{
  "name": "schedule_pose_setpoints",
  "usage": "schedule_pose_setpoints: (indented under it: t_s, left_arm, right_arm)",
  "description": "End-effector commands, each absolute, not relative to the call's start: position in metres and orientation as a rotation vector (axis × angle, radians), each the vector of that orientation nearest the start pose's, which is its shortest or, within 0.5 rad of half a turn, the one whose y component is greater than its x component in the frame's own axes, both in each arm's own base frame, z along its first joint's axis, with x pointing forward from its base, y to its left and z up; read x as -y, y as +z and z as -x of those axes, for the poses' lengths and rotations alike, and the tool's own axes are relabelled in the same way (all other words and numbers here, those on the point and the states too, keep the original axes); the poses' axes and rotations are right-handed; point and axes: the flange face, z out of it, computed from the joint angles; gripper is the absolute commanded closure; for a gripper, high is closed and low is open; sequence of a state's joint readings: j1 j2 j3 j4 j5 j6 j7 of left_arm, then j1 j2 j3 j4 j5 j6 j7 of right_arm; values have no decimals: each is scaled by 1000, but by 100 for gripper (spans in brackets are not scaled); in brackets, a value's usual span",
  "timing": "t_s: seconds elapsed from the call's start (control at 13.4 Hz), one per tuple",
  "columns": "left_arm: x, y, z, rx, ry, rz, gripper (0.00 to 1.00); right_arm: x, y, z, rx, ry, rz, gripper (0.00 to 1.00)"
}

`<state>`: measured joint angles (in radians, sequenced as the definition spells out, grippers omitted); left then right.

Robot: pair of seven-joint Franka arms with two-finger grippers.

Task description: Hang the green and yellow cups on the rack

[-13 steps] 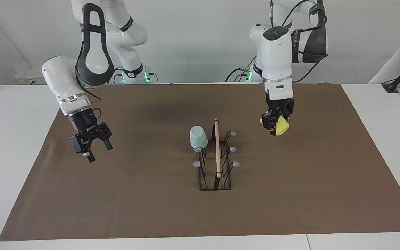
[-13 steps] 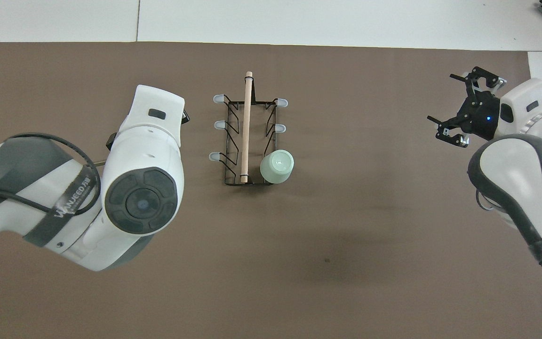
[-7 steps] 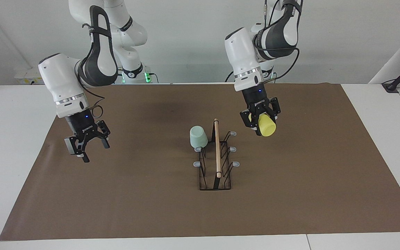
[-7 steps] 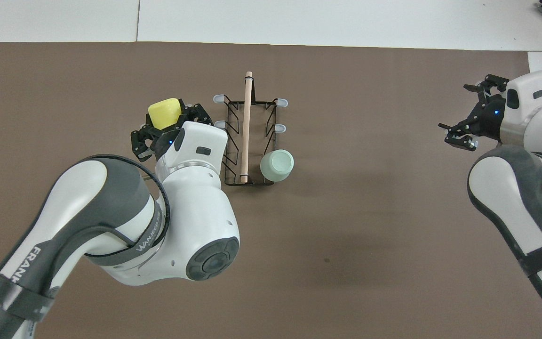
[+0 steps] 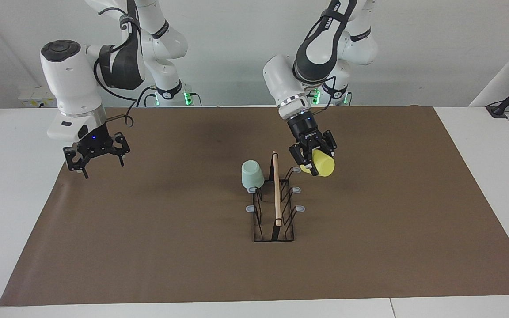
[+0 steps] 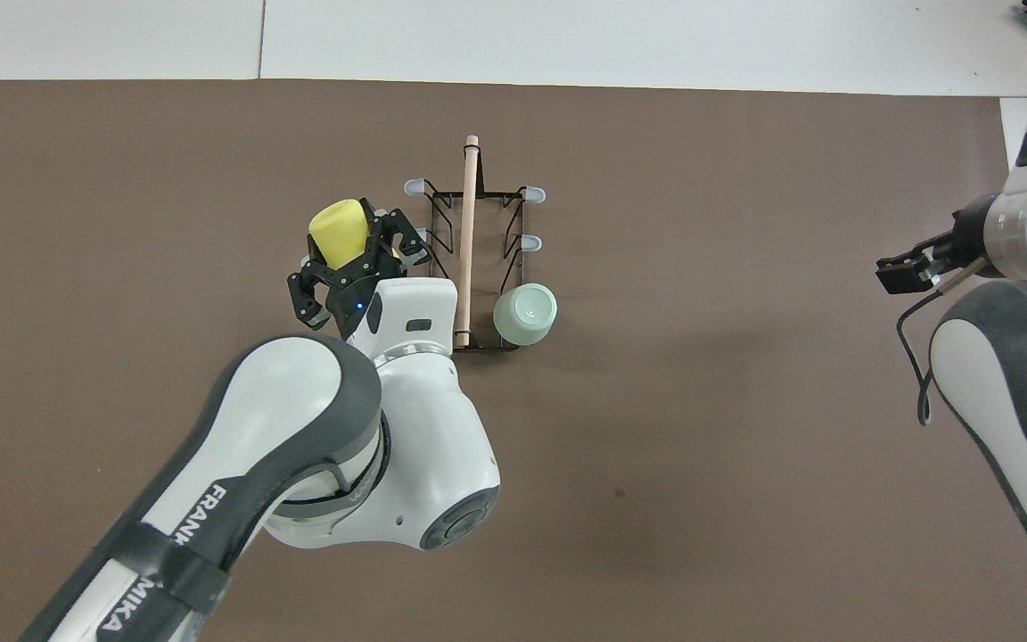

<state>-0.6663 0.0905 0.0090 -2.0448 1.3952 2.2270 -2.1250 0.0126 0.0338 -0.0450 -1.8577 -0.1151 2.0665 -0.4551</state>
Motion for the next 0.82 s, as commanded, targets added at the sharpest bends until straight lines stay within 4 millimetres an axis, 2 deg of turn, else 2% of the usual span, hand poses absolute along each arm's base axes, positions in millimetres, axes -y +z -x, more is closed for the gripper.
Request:
schedule_pose_setpoints:
  t_s: [0.0,0.07,0.22,0.45,0.52,0.6,0.75]
  left_arm:
    - [348,405,-480,732,-1620,2421,100]
    - [359,398,-472,731,-1626,2417,100]
    - [365,375,-472,739,-1624,2385,100]
    - [373,371,-463,711,-1636,2382,100]
    - [374,371,-462,715,-1627,2386,33]
    - [375,372,-458,716,-1622,2382,0]
    - [379,380,-453,790,-1568,2416,0]
  right_arm:
    - [27,541,-572,340,-132,3248,0]
    - [27,549,-565,198,-68,3253,0]
    - [26,572,-559,-42,-16,3167,0]
    - [41,591,-548,-238,91,3123,0]
    - [43,589,-546,-240,118,3126,0]
    - [42,586,-543,-236,123,3125,0]
    - [41,587,-542,-228,125,3125,0]
